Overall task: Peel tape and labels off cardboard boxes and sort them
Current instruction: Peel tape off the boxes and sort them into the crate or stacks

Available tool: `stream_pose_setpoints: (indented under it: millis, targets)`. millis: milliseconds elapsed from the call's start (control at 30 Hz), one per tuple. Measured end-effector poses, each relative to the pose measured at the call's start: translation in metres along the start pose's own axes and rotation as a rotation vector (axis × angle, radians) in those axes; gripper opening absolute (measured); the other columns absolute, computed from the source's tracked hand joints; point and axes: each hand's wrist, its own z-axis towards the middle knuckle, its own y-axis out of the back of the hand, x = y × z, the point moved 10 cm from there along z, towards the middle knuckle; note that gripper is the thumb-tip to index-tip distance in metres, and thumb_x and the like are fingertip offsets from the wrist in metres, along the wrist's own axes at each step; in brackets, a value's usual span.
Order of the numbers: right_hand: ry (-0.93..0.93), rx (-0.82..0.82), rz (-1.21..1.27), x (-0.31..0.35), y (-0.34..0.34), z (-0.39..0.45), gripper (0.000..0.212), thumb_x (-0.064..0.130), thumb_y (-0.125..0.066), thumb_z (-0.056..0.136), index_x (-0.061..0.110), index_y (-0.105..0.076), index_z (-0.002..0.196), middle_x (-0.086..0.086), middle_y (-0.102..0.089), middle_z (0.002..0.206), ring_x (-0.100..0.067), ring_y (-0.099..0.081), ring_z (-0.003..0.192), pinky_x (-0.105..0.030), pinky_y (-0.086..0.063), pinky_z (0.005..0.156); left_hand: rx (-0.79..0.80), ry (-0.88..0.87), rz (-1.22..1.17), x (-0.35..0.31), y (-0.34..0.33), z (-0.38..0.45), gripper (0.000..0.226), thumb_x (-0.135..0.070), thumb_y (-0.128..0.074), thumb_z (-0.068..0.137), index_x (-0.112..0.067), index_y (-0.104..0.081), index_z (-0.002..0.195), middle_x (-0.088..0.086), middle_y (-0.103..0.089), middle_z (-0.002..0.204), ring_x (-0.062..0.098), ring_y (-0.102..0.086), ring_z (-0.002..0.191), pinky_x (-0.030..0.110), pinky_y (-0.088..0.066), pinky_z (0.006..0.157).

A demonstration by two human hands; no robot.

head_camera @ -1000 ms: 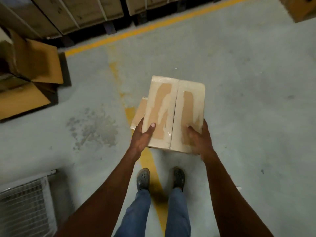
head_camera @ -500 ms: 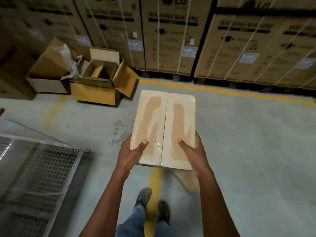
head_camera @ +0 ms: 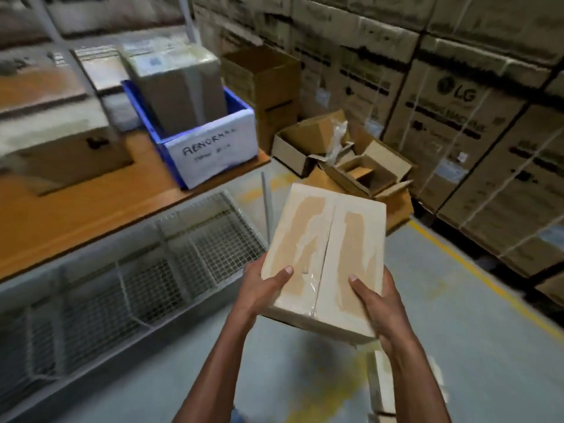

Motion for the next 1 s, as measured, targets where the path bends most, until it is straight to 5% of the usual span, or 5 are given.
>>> stream_pose_setpoints:
  millis: [167,500,600,733,1000]
  targets:
    - [0.043,0.193,-0.074,0.046,-0.158,0.009,0.054,0.035,-0.077,0.092,0.036,-0.051,0.140,0.013,-0.068,0.118,-0.010,-0.065,0.103,-0.033,-0.053,0.078,-0.183,-0.007,0.031,0.006,0.149,0.015,0.049,-0.042,-0.076,0.090,-0.024,-0.065,0.134,-0.001,-0.072,0.119,0.015,-0.071,0.103,0.029,-0.062,0.079]
    - [0.117,0.456,-0.140,0.095,-0.433,-0.040,0.041,0.035,-0.074,0.094,0.038,-0.056,0.131,0.011,-0.069,0.116,-0.004,-0.064,0.100,-0.031,-0.053,0.077,-0.477,0.052,0.087,0.024,0.428,0.001,0.046,-0.036,-0.071,0.095,-0.025,-0.062,0.138,-0.004,-0.070,0.115,0.009,-0.068,0.094,0.021,-0.051,0.065]
    - [0.128,0.520,-0.142,0.106,-0.477,-0.043,0.046,0.036,-0.073,0.094,0.039,-0.054,0.135,0.014,-0.068,0.117,-0.001,-0.063,0.101,-0.022,-0.050,0.071,-0.525,0.060,0.103,0.031,0.471,0.006,0.050,-0.045,-0.074,0.091,-0.025,-0.063,0.136,0.000,-0.068,0.125,0.017,-0.069,0.100,0.027,-0.056,0.071]
    - [0.135,0.548,-0.178,0.116,-0.522,-0.028,0.049,0.043,-0.073,0.093,0.045,-0.051,0.137,0.014,-0.067,0.122,-0.008,-0.064,0.107,-0.037,-0.055,0.085,-0.577,0.079,0.089,0.040,0.504,0.020,0.072,-0.070,-0.075,0.072,-0.032,-0.064,0.133,0.001,-0.065,0.123,0.020,-0.069,0.105,0.035,-0.062,0.076]
    - [0.084,0.659,-0.141,0.131,-0.597,0.009,0.069,0.046,-0.075,0.092,0.046,-0.038,0.150,0.011,-0.066,0.131,-0.015,-0.067,0.115,-0.052,-0.058,0.097,-0.611,0.107,0.280,0.035,0.561,0.093,0.078,-0.070,-0.078,0.069,-0.035,-0.059,0.136,-0.005,-0.066,0.125,0.018,-0.065,0.110,0.044,-0.060,0.085]
